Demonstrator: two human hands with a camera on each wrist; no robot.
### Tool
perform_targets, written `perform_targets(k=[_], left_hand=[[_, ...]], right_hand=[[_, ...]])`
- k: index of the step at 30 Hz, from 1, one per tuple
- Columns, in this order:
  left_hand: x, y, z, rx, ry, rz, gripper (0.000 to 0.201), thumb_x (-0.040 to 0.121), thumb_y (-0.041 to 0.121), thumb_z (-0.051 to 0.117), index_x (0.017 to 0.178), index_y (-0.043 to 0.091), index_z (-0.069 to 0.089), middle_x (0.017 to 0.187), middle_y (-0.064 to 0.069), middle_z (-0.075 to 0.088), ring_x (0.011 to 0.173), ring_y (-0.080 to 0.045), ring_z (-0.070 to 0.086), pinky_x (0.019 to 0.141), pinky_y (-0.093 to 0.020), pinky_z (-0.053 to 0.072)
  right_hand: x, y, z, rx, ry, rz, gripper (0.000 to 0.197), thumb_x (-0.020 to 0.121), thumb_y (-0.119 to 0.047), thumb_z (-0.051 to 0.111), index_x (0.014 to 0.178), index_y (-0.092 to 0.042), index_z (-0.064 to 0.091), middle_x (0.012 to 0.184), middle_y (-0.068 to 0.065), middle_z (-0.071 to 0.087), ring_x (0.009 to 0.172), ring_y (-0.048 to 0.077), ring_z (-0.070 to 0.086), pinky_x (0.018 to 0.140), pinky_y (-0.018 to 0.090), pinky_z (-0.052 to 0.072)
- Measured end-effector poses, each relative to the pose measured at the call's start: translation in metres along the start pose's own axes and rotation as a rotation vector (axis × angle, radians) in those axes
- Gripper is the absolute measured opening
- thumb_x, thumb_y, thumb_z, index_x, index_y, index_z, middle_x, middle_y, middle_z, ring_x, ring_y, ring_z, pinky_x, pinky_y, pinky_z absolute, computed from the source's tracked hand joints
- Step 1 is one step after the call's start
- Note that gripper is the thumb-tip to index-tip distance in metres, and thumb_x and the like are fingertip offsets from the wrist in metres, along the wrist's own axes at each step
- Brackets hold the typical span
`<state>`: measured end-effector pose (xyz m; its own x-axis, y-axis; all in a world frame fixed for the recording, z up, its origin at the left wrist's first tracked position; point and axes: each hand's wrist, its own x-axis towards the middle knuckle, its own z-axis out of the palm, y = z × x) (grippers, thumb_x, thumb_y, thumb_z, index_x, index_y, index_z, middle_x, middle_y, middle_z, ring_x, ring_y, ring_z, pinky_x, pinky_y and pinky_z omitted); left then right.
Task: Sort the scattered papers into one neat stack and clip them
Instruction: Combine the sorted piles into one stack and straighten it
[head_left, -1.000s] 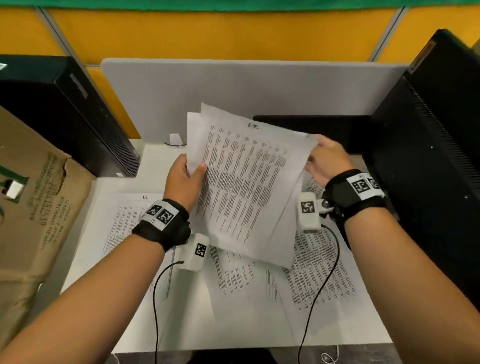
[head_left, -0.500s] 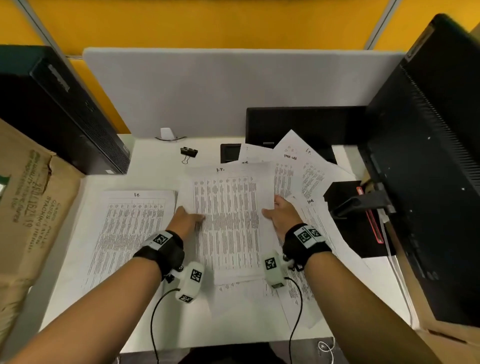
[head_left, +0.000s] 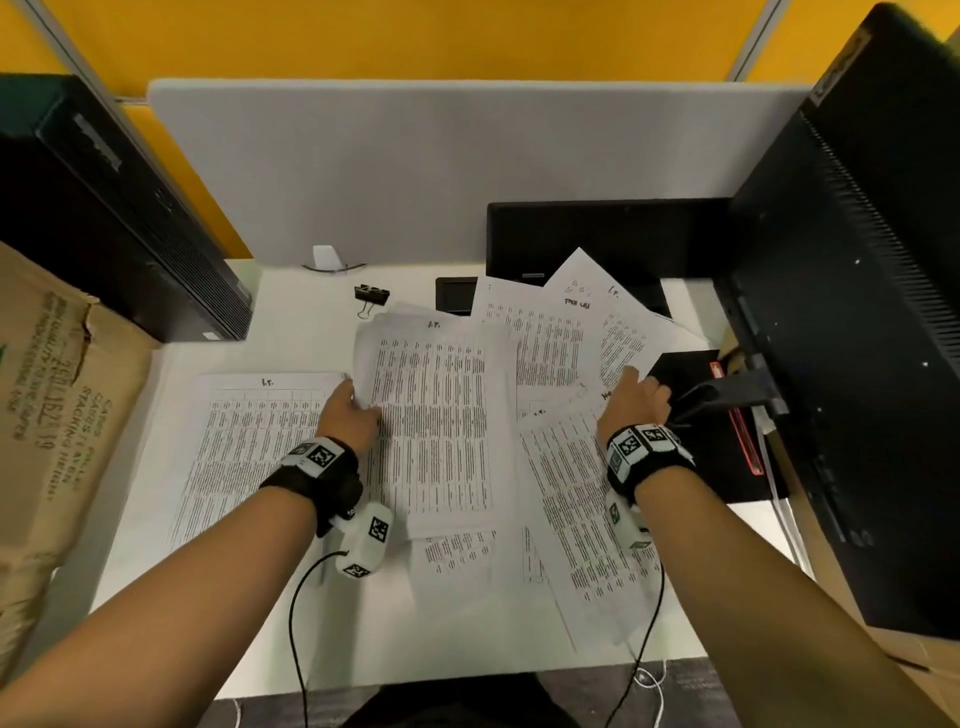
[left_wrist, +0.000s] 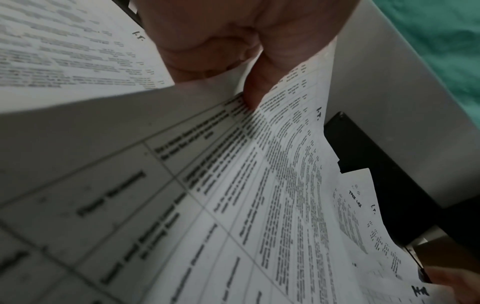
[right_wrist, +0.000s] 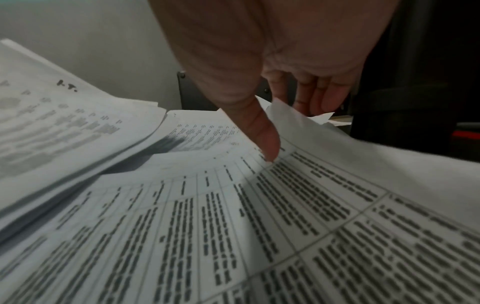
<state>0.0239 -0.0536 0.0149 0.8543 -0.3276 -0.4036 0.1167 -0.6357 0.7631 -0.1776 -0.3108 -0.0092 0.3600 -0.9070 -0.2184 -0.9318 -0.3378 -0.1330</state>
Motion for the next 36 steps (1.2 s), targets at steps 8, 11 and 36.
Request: perform_targets(k=[8,11,36], left_hand=[[0.007,-0.001,-0.010,-0.008,0.008,0.005,0.028,0.094,0.002,0.051,0.121,0.006,0.052,0.103,-0.009,0.058,0.089,-0.025,0.056,0.068,-0.027,0.045],[0.004,-0.005,-0.013,-0.002,0.003,0.014,0.026,0.094,0.003,0.051,0.120,0.006,0.052,0.103,-0.009,0.058,0.089,-0.024,0.056,0.058,-0.022,0.042],[0.012,-0.008,-0.051,-0.041,0.167,-0.029,0.025,0.094,0.007,0.052,0.118,0.008,0.059,0.102,-0.004,0.060,0.093,-0.024,0.057,0.079,-0.030,0.043]], right_hand=[[0.016,-0.008,-0.002,0.041,-0.123,-0.190,0.022,0.093,-0.012,0.053,0.100,-0.010,0.074,0.111,0.010,0.067,0.113,0.030,0.051,0.094,0.036,0.042],[0.020,-0.013,0.007,0.138,-0.113,-0.187,0.021,0.090,-0.010,0.055,0.092,-0.018,0.075,0.102,0.005,0.062,0.108,0.029,0.049,0.082,0.031,0.041],[0.024,-0.037,-0.108,0.701,-0.044,-0.366,0.016,0.088,-0.006,0.063,0.097,-0.009,0.076,0.092,0.001,0.069,0.080,0.007,0.062,0.078,0.021,0.053]])
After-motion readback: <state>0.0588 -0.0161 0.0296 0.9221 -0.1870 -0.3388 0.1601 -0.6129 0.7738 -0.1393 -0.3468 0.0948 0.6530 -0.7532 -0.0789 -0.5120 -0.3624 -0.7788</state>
